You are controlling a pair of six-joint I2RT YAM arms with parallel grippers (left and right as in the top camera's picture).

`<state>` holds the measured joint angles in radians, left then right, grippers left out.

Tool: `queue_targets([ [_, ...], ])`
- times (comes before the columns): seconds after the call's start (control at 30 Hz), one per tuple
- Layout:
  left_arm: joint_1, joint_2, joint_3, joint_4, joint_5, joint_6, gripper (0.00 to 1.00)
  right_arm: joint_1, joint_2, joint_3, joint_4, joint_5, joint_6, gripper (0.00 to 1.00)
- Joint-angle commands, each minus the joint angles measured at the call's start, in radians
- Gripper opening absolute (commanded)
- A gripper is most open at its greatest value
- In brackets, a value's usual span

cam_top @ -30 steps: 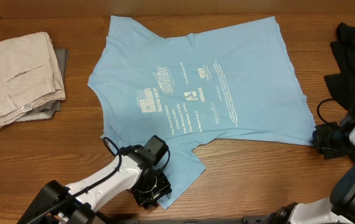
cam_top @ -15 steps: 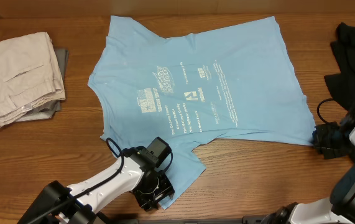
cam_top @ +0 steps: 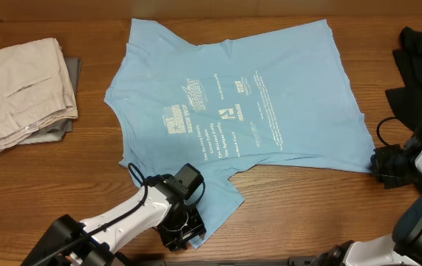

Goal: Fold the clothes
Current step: 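Grasp the lower-left hem corner with the left gripper and lift it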

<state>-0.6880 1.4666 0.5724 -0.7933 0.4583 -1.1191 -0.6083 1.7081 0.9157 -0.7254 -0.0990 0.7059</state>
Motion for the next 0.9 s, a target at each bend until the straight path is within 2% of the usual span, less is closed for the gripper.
queue_targets([
  [0.0, -0.006, 0.018, 0.035, -0.032, -0.063, 0.088, 0.53, -0.001, 0.003, -0.021, 0.003, -0.016, 0.004, 0.22],
  [0.37, -0.006, 0.019, 0.048, -0.031, -0.18, 0.237, 0.54, -0.001, 0.003, -0.021, 0.003, -0.032, 0.002, 0.22],
  [0.53, -0.014, 0.019, 0.048, 0.008, -0.191, 0.338, 0.47, -0.001, 0.003, -0.021, 0.005, -0.034, 0.002, 0.22],
  [0.63, -0.047, 0.019, 0.048, 0.02, -0.215, 0.35, 0.46, -0.001, 0.003, -0.021, 0.005, -0.034, 0.002, 0.22],
  [0.73, -0.11, 0.019, 0.048, 0.02, -0.269, 0.357, 0.49, -0.001, 0.003, -0.021, 0.006, -0.034, 0.002, 0.23],
  [0.87, -0.193, 0.019, 0.048, 0.029, -0.317, 0.352, 0.58, -0.001, 0.003, -0.021, 0.006, -0.034, 0.002, 0.23],
])
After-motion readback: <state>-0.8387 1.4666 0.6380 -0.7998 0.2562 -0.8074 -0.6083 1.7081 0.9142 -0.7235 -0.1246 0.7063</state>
